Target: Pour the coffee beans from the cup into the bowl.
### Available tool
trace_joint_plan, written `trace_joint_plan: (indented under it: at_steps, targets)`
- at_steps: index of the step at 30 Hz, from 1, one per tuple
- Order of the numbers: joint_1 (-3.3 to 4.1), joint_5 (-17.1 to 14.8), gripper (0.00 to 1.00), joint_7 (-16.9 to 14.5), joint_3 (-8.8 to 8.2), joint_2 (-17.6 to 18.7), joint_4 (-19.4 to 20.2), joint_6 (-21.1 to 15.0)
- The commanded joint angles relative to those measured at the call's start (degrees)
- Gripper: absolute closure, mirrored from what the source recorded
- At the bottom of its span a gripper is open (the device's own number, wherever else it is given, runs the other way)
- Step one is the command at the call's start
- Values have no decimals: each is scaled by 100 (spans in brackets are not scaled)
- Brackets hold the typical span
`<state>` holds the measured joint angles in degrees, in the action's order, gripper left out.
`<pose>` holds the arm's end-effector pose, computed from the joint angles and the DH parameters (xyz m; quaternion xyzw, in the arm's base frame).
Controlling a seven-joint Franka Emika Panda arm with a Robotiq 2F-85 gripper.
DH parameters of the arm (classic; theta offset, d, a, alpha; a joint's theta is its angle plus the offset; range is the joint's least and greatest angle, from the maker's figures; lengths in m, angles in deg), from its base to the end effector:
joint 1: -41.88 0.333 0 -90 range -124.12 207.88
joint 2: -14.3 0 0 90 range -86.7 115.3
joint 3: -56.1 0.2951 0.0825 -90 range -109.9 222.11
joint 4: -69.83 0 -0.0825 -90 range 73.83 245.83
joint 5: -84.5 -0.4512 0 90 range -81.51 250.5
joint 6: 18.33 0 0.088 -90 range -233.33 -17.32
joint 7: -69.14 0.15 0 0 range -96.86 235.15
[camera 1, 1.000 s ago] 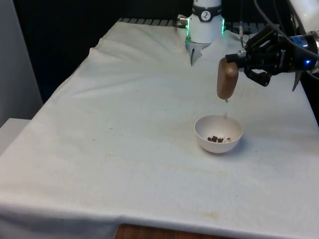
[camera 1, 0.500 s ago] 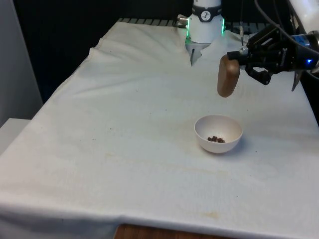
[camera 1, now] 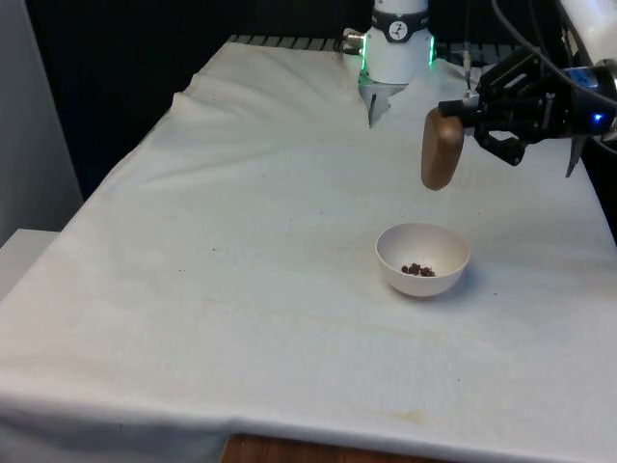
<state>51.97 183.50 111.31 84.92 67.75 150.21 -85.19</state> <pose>0.6834 0.2298 0.1806 0.7070 0.0924 0.1072 0.6929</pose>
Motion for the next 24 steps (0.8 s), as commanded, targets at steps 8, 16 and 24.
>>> trace_joint_plan:
  at_steps: [8,16,24]
  targets:
    - [-166,-160,100,138,160,-17,-63,-143]
    - [-269,-241,100,229,286,-52,-74,-160]
    - [-367,-269,100,298,407,-120,-74,-149]
